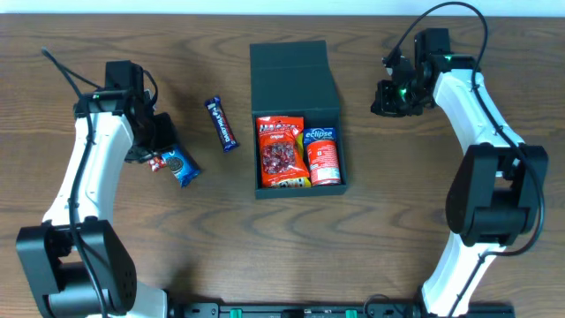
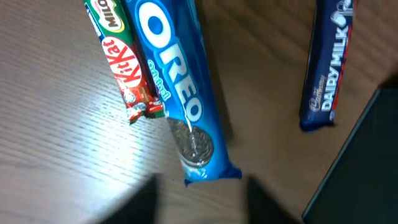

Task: Pack container
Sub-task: 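Grasp the blue Oreo pack with the left gripper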

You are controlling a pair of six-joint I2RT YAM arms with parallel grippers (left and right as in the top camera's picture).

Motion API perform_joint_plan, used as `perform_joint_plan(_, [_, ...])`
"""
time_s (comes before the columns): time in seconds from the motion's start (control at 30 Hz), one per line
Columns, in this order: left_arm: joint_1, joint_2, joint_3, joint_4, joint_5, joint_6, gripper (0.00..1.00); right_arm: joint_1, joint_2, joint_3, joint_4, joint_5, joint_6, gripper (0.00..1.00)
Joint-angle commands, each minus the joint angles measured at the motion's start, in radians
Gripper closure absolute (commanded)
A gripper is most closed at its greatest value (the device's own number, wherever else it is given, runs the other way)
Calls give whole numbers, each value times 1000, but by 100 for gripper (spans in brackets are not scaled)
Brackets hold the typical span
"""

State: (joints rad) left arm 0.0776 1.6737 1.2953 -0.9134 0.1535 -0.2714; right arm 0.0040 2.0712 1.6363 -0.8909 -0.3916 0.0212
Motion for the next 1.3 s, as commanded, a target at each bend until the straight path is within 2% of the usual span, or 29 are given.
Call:
perform_joint_plan(0.0, [1,6,-5,23,2,-96,12,-9,-1,15,0,-5,0,98])
perform_joint_plan(0.03, [1,6,-5,31,2,-125,5,-9,-1,15,-1,-5,0,99])
perform_joint_plan(0.2, [1,8,-13,78,-7,-275,4,-9,-1,15,-3,-5,0,98])
perform_joint_plan(0.5, [1,80,-31,113,-3,-323,4,-9,-1,15,-2,-5,0,99])
perform_joint_plan(0.6, [1,128,-31,114,2,-376,3,-9,-1,15,-2,-5,-1,99])
perform_joint_plan(1.2, [1,243,-31,238,-30,-406,0,-9,-1,15,-3,-5,-19,99])
perform_joint_plan(1.23, [1,247,-31,239,-31,-406,5,-9,-1,15,-3,-5,-19,99])
perform_joint_plan(1.27, [1,251,-31,240,-30,-406,5,-9,-1,15,-3,-5,-19,98])
